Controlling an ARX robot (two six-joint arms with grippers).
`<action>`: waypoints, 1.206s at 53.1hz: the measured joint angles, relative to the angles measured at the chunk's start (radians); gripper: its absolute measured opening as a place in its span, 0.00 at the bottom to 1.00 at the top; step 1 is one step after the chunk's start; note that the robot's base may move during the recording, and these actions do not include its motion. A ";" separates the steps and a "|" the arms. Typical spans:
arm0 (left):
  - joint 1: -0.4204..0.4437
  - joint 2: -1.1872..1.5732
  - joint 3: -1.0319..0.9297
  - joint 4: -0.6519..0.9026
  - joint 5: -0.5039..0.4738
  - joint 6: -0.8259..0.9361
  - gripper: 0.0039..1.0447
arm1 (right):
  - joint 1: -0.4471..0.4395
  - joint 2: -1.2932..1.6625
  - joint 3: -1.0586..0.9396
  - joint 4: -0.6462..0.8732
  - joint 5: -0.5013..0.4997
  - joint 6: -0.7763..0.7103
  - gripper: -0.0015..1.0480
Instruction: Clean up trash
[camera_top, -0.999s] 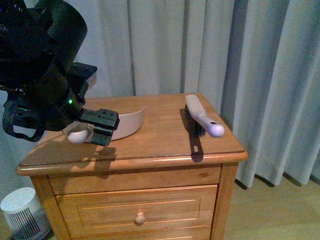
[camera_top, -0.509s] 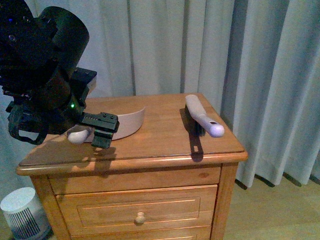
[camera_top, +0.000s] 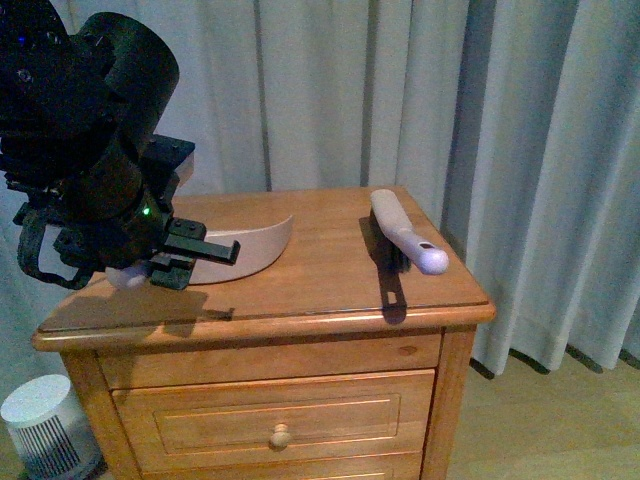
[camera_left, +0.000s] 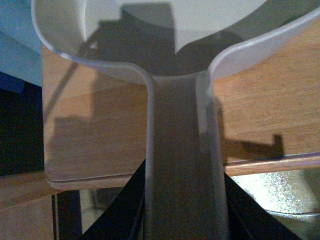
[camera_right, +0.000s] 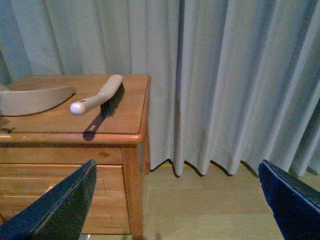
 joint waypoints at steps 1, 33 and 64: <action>0.000 0.000 0.000 0.000 0.000 0.000 0.27 | 0.000 0.000 0.000 0.000 0.000 0.000 0.93; 0.014 -0.164 -0.131 0.171 0.045 -0.002 0.26 | 0.000 0.000 0.000 0.000 0.000 0.000 0.93; 0.053 -0.981 -0.686 0.472 0.077 0.162 0.26 | 0.000 0.000 0.000 0.000 0.000 0.000 0.93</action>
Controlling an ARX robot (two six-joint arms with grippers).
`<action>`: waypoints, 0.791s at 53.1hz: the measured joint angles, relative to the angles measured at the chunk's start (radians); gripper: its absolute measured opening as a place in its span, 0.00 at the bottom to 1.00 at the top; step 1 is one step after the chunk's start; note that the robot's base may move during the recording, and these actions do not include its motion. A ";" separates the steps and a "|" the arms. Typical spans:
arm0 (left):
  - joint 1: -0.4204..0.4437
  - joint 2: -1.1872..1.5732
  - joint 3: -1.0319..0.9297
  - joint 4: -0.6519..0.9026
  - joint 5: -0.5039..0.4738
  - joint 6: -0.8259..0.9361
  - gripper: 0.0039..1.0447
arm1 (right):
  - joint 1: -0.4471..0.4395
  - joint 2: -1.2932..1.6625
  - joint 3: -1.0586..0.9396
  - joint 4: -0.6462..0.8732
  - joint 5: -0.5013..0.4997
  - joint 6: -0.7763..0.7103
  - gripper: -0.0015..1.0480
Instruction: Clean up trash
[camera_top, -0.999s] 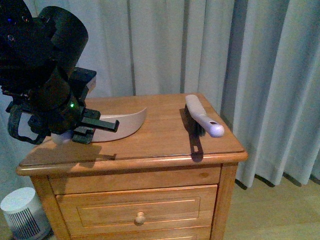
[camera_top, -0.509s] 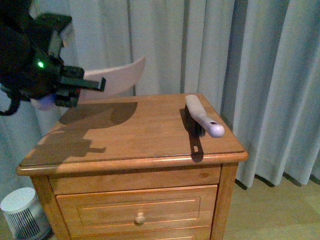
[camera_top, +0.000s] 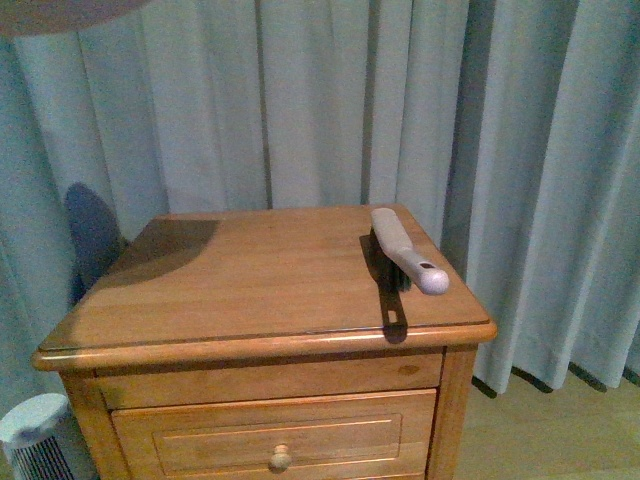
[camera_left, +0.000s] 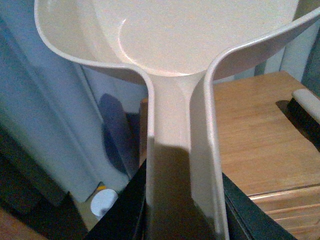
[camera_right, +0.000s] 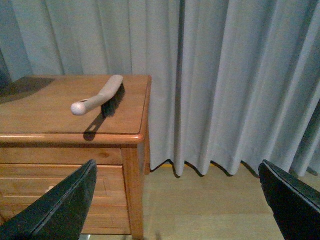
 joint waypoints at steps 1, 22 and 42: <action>0.006 -0.030 -0.017 0.000 -0.001 0.006 0.26 | 0.000 0.000 0.000 0.000 0.000 0.000 0.93; -0.008 -0.458 -0.237 -0.103 -0.050 0.116 0.26 | 0.000 0.000 0.000 0.000 0.000 0.000 0.93; -0.014 -0.549 -0.269 -0.154 -0.053 0.111 0.26 | 0.000 0.000 0.000 0.000 0.000 0.000 0.93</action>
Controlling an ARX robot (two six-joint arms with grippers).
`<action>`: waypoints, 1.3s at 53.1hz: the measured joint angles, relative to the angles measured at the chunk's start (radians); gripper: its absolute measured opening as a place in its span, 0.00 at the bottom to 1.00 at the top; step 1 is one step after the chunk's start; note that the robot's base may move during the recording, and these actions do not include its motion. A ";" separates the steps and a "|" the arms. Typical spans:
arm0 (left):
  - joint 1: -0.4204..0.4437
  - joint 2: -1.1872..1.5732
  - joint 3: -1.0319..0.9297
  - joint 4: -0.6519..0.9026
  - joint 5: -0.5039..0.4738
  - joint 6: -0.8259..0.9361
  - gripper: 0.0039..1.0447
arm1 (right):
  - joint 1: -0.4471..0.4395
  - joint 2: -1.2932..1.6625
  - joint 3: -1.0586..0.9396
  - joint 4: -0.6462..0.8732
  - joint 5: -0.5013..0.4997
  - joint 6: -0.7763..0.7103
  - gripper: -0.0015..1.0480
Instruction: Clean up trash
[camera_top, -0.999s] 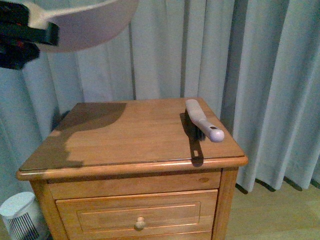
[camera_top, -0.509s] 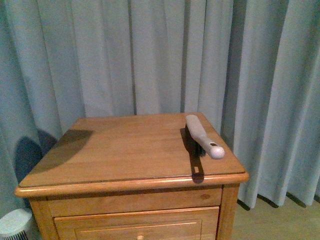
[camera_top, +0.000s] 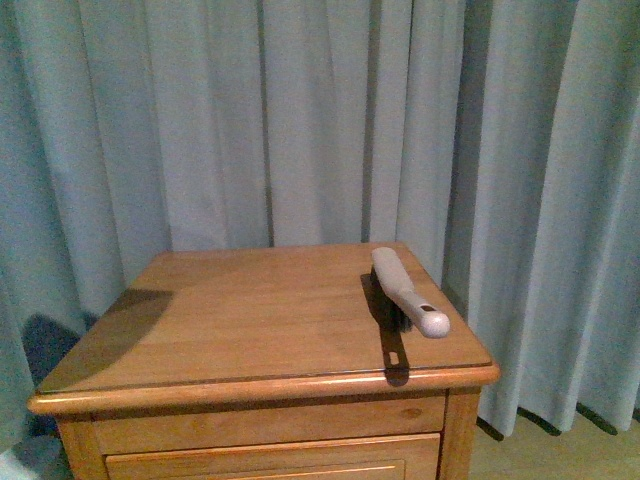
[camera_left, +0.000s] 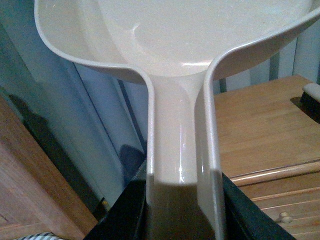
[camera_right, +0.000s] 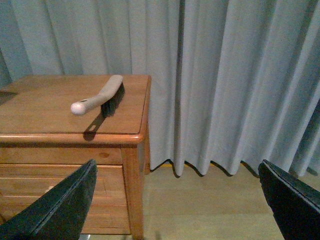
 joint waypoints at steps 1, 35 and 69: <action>0.000 -0.001 -0.001 -0.002 0.000 -0.001 0.26 | 0.000 0.000 0.000 0.000 0.000 0.000 0.93; 0.006 -0.003 -0.014 -0.010 0.008 -0.034 0.26 | 0.082 0.385 0.144 0.009 0.283 0.053 0.93; 0.006 -0.004 -0.014 -0.010 0.008 -0.041 0.26 | 0.247 1.584 1.175 -0.120 0.254 0.333 0.93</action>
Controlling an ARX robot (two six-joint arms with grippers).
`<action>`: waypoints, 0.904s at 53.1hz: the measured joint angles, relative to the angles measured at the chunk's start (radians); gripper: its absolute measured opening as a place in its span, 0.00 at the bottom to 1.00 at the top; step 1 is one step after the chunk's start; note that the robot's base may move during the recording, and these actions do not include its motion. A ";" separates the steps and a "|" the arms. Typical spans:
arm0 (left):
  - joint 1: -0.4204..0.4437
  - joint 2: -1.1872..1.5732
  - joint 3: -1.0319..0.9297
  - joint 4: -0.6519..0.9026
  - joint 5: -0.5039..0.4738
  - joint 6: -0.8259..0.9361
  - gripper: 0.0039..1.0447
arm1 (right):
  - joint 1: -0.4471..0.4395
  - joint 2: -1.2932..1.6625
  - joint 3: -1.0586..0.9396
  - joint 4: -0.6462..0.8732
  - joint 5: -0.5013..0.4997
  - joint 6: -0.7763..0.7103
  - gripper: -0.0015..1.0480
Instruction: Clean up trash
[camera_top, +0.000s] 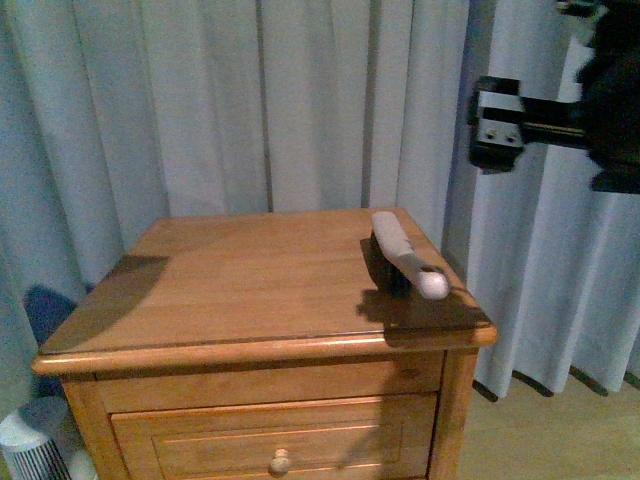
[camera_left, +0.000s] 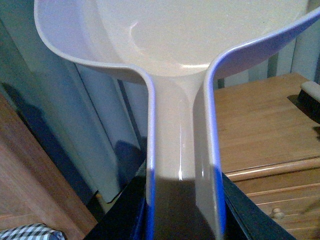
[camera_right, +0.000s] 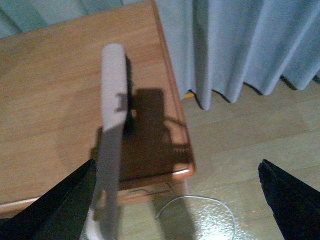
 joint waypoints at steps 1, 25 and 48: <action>0.000 0.000 0.000 0.000 0.000 0.000 0.26 | 0.004 0.012 0.014 -0.007 0.000 0.007 0.93; 0.000 0.000 0.000 0.000 0.000 0.000 0.26 | 0.108 0.404 0.383 -0.230 0.016 0.198 0.93; 0.000 0.000 0.000 0.000 0.000 0.000 0.26 | 0.110 0.554 0.481 -0.278 0.000 0.248 0.93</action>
